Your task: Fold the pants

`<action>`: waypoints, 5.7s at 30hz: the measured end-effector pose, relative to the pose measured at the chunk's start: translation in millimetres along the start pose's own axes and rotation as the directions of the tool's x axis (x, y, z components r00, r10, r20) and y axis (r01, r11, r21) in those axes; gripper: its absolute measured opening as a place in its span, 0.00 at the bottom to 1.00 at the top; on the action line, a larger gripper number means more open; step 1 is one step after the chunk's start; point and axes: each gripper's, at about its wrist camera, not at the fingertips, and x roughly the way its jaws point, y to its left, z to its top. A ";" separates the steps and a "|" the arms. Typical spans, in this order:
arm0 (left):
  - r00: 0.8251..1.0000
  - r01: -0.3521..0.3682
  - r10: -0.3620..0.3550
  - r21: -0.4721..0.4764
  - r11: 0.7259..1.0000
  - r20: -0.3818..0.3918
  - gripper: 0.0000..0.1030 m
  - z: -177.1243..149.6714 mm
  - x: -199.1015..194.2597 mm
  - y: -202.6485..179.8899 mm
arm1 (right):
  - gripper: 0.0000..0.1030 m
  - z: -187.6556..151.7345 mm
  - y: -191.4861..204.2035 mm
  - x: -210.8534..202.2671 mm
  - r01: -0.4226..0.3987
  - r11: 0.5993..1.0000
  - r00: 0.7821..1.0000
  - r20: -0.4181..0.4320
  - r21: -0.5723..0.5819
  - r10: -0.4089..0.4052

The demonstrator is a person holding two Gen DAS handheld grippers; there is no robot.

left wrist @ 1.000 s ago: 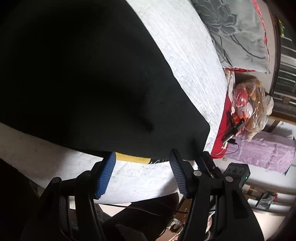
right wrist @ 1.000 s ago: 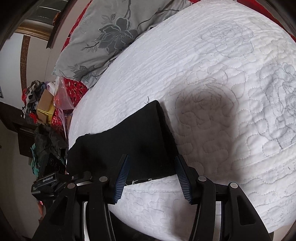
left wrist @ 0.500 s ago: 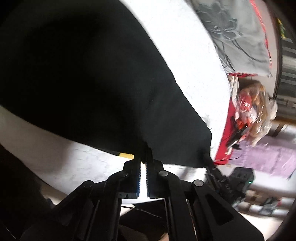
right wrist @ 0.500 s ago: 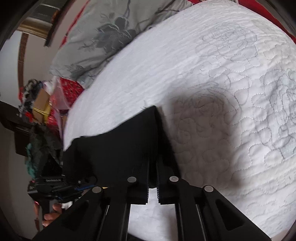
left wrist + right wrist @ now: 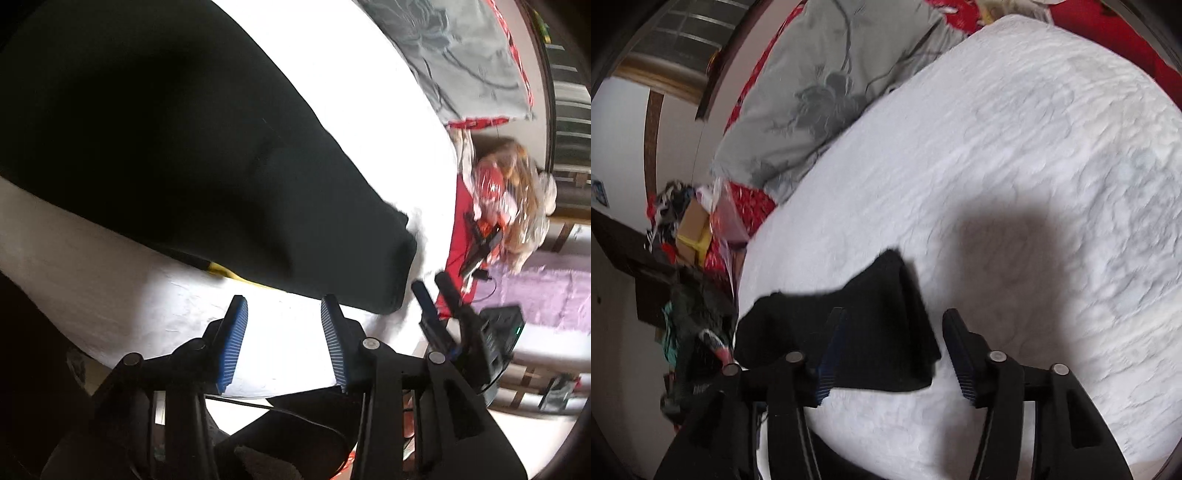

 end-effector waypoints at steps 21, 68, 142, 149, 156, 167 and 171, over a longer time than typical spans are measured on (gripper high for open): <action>0.996 0.072 -0.078 -0.107 0.992 -0.052 0.37 -15.4 44.2 -35.0 | 0.58 34.4 9.2 37.8 0.037 0.996 0.995 -0.087 -0.076 -0.043; 0.961 0.261 -0.274 -0.203 0.944 -0.042 0.11 15.8 63.2 -66.6 | 0.15 60.3 30.9 70.3 -0.125 0.991 0.960 -0.250 0.037 0.130; 0.960 -0.164 0.110 0.197 0.967 0.259 0.34 67.9 -70.1 42.8 | 0.38 -59.8 173.3 114.8 -0.161 0.985 0.975 -0.161 -0.057 0.150; 0.930 -0.309 0.233 0.266 0.913 0.284 0.34 57.4 -52.4 42.7 | 0.02 -70.1 140.0 149.8 0.012 0.988 0.977 -0.209 -0.153 -0.044; 0.949 -0.190 0.138 0.163 0.968 0.284 0.34 80.3 -116.5 88.1 | 0.34 -51.9 179.2 110.8 -0.077 0.973 0.991 -0.128 -0.217 0.050; 0.955 -0.210 0.183 0.094 0.973 0.235 0.46 130.8 -209.8 195.2 | 0.58 -133.3 291.1 166.8 -0.067 0.813 0.977 -0.205 -0.578 -0.065; 0.984 -0.112 0.098 0.087 0.990 0.151 0.47 161.5 -214.5 216.9 | 0.61 -173.0 325.6 188.8 -0.059 0.719 0.978 -0.183 -0.693 -0.096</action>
